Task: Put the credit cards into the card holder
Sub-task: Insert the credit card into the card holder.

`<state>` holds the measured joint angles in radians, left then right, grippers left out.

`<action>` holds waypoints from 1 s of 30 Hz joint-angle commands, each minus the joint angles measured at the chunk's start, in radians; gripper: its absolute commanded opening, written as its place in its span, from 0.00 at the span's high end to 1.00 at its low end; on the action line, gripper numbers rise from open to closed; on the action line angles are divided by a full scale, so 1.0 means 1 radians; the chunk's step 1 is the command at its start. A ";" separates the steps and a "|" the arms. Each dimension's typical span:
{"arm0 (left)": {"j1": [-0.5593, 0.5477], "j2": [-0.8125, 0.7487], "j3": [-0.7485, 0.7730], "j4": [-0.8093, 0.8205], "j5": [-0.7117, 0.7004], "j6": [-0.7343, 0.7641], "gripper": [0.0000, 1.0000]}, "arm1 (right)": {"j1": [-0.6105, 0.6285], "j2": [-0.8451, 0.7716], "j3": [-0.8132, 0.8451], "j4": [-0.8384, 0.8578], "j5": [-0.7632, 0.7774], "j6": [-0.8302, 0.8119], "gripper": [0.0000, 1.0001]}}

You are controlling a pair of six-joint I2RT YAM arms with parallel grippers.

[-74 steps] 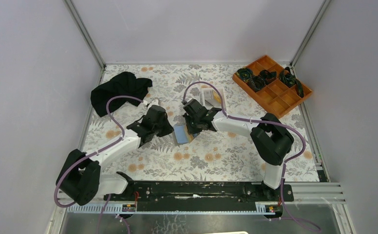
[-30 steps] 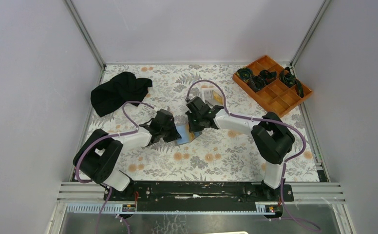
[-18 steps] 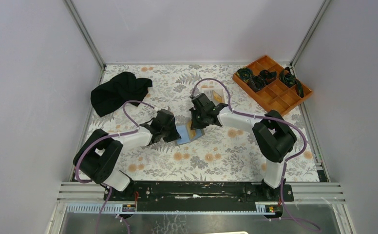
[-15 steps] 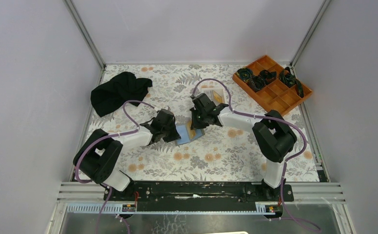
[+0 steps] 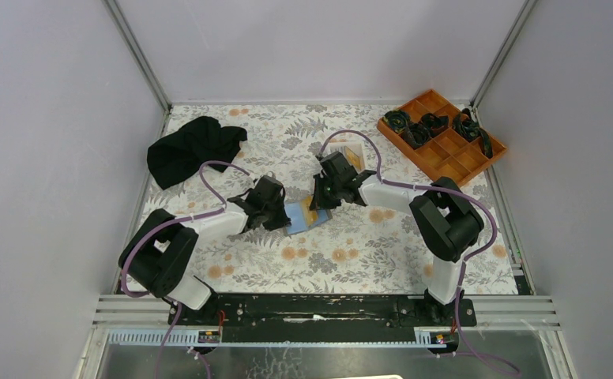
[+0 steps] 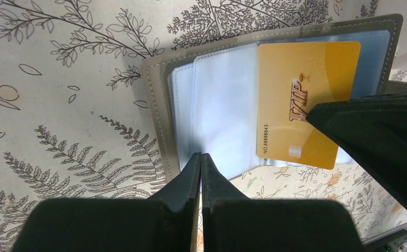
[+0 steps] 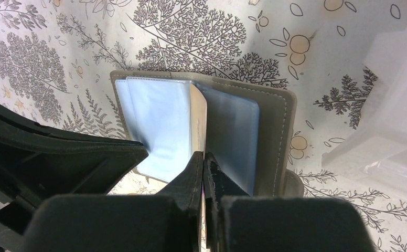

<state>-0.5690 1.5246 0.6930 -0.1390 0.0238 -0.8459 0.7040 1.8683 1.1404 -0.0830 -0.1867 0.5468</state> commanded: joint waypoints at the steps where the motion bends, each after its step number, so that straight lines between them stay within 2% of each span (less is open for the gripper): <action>1: 0.001 0.020 -0.013 -0.168 -0.082 0.035 0.97 | 0.003 0.020 -0.035 -0.034 0.009 -0.002 1.00; 30: 0.001 0.064 -0.019 -0.206 -0.085 0.066 1.00 | 0.023 -0.003 -0.152 0.009 0.024 0.067 1.00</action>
<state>-0.5697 1.5295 0.7078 -0.1719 0.0105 -0.8341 0.7002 1.8427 1.0374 0.0463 -0.1963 0.6273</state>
